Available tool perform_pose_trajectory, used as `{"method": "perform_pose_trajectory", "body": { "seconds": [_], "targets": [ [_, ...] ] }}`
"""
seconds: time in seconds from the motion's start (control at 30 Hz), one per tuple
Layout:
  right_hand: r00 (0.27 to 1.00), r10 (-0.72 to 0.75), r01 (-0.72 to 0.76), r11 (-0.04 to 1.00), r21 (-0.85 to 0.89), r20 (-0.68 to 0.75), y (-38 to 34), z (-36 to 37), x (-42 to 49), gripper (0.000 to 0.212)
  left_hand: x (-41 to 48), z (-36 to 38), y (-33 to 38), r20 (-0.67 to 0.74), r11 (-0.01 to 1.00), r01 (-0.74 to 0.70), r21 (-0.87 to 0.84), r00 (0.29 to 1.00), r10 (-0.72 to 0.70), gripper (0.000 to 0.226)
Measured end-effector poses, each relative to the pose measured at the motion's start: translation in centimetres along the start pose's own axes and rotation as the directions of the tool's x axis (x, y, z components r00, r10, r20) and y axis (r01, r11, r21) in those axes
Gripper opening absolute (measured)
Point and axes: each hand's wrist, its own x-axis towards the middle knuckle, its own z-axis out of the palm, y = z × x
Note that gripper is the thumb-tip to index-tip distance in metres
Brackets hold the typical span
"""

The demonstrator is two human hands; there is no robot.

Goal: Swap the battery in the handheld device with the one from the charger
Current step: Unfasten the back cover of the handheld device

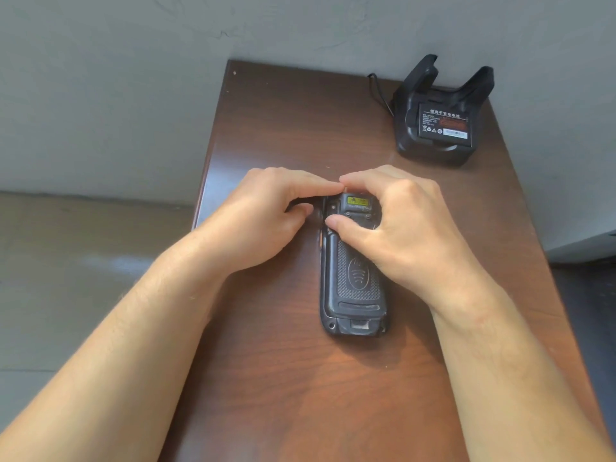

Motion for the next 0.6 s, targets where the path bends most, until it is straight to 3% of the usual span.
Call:
{"method": "perform_pose_trajectory", "body": {
  "seconds": [0.2, 0.6],
  "targets": [
    [1.000, 0.015, -0.015, 1.000, -0.008, -0.018, -0.1, 0.5, -0.4, 0.042, 0.1, -0.1, 0.3, -0.011, 0.998, 0.055, -0.028, 0.998, -0.055, 0.058],
    [1.000, 0.012, -0.011, 0.997, 0.072, -0.012, -0.3, 1.6, -1.1, 0.053, 0.1, -0.3, 1.1, -0.014, 0.991, 0.124, -0.047, 0.992, -0.125, 0.048]
  ]
}}
